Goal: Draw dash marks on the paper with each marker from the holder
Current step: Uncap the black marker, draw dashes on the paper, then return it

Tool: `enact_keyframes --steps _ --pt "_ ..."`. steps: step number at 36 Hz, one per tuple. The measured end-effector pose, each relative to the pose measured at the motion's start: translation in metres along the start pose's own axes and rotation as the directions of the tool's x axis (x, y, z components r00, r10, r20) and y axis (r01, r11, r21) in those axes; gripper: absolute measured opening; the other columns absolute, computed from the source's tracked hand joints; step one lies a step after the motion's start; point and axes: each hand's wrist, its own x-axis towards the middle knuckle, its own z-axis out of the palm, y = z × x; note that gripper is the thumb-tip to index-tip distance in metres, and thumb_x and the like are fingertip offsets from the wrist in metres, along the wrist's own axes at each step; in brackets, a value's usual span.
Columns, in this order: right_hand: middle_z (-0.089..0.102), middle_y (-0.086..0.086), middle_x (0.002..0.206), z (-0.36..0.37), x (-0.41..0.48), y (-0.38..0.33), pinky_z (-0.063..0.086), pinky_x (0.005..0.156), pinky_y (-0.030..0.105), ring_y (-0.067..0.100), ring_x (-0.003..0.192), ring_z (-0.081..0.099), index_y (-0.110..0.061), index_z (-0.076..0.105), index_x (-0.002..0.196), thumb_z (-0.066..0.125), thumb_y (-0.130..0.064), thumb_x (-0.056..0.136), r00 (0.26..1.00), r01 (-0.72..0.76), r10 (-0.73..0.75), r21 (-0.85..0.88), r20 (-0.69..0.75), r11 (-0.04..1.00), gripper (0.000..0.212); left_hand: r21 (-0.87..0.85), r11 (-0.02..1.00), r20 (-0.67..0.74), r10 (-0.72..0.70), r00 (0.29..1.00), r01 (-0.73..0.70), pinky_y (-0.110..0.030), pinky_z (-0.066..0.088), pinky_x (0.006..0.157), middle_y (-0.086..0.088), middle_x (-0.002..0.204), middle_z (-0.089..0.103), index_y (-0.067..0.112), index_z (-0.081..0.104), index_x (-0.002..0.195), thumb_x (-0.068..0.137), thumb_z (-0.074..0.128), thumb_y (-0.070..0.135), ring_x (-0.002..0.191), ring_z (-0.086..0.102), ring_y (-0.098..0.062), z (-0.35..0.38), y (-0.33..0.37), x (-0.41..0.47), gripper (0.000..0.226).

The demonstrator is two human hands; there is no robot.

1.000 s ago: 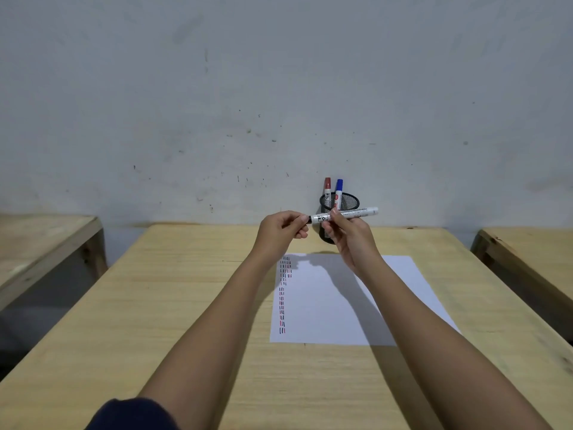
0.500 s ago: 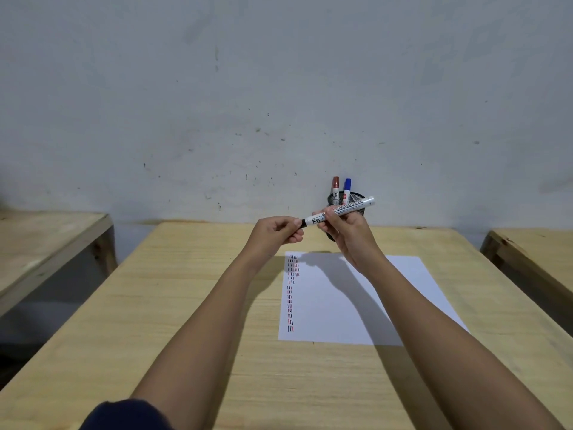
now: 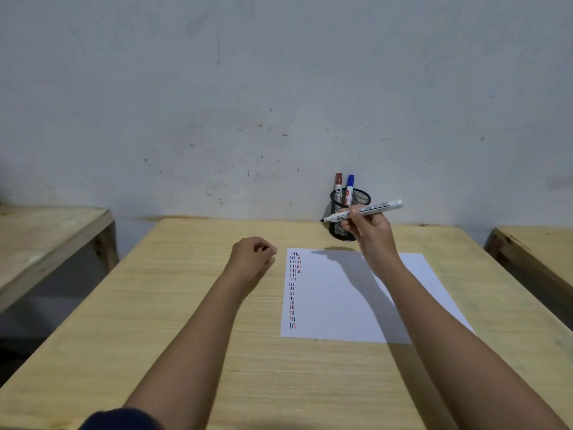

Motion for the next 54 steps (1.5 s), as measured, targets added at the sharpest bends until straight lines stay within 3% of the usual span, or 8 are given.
enact_keyframes --steps 4,14,25,32,35,39,42,54 --pt "0.058 0.004 0.075 0.0 -0.005 0.018 0.055 0.069 0.017 0.003 0.058 0.06 -0.012 0.056 0.081 0.049 -0.006 0.094 1.0 -0.018 0.017 -0.052 -0.022 0.999 0.016 0.356 0.933 0.031 0.052 0.998 -0.06 -0.023 0.038 0.064 -0.003 0.082 0.059 0.002 0.066 0.09 0.085 0.057 0.01 0.077 0.052 -0.018 0.005 -0.008 0.005 0.014" --pt "0.06 0.004 0.078 -0.003 -0.008 0.026 0.053 0.065 0.014 0.002 0.059 0.061 -0.013 0.056 0.083 0.052 -0.009 0.093 0.998 -0.038 0.032 -0.103 -0.052 0.994 0.012 0.616 0.773 0.165 0.062 0.984 -0.151 -0.033 0.043 0.072 -0.01 0.096 0.053 0.003 0.06 0.093 0.083 0.051 0.012 0.09 0.055 -0.029 0.013 -0.001 0.011 0.017" --pt "0.063 0.005 0.08 -0.002 -0.012 0.024 0.052 0.066 0.016 0.007 0.062 0.06 -0.013 0.057 0.083 0.053 -0.012 0.093 0.999 -0.039 0.035 -0.126 -0.035 0.991 0.01 0.692 0.704 0.176 0.052 0.983 -0.16 -0.038 0.043 0.09 -0.017 0.121 0.052 -0.001 0.047 0.125 0.089 0.05 0.018 0.115 0.049 -0.032 0.011 0.005 0.006 0.041" --pt "0.064 0.008 0.086 0.002 -0.02 0.026 0.053 0.06 0.016 0.008 0.064 0.065 -0.015 0.05 0.087 0.047 -0.013 0.096 0.996 -0.051 0.047 -0.056 -0.078 0.997 0.009 0.597 0.734 0.113 0.324 0.939 -0.325 -0.028 0.041 0.09 0.0 0.124 0.051 0.007 0.051 0.122 0.091 0.044 0.021 0.116 0.046 -0.018 0.01 0.001 -0.023 0.035" --pt "0.066 0.008 0.089 0.005 -0.028 0.03 0.055 0.065 0.017 0.013 0.071 0.065 -0.011 0.051 0.093 0.055 -0.013 0.092 0.995 -0.056 0.047 -0.108 -0.086 0.993 0.005 0.545 0.715 0.353 0.278 0.893 -0.438 -0.027 0.039 0.091 0.002 0.119 0.055 0.013 0.055 0.114 0.086 0.042 0.041 0.114 0.048 -0.019 0.007 -0.012 -0.031 0.041" --pt "0.064 0.002 0.081 0.012 -0.039 0.038 0.051 0.066 0.017 0.011 0.068 0.061 -0.01 0.052 0.099 0.068 -0.007 0.081 0.991 -0.079 0.048 -0.258 -0.125 0.963 0.024 0.508 0.749 0.428 0.209 0.879 -0.426 -0.032 0.042 0.093 0.01 0.115 0.058 0.022 0.055 0.108 0.088 0.048 0.044 0.109 0.05 -0.01 0.007 -0.023 -0.042 0.03" --pt "0.06 0.002 0.078 0.02 -0.046 0.045 0.045 0.051 0.009 0.01 0.06 0.057 -0.015 0.054 0.085 0.069 -0.008 0.08 0.992 -0.089 0.05 -0.355 -0.117 0.931 0.018 0.546 0.74 0.422 0.162 0.892 -0.393 -0.028 0.023 0.114 0.012 0.153 0.029 0.023 0.037 0.142 0.092 0.044 0.047 0.141 0.024 -0.005 0.008 -0.027 -0.048 0.056" --pt "0.047 0.01 0.078 0.046 -0.046 0.067 0.035 0.04 0.007 0.013 0.058 0.043 -0.007 0.04 0.092 0.051 -0.004 0.087 0.992 -0.12 0.083 -0.472 -0.099 0.873 0.012 0.556 0.751 0.387 0.145 0.911 -0.356 -0.026 0.021 0.114 0.014 0.156 0.021 0.025 0.031 0.144 0.093 0.04 0.048 0.143 0.017 -0.001 0.011 -0.029 -0.052 0.057"
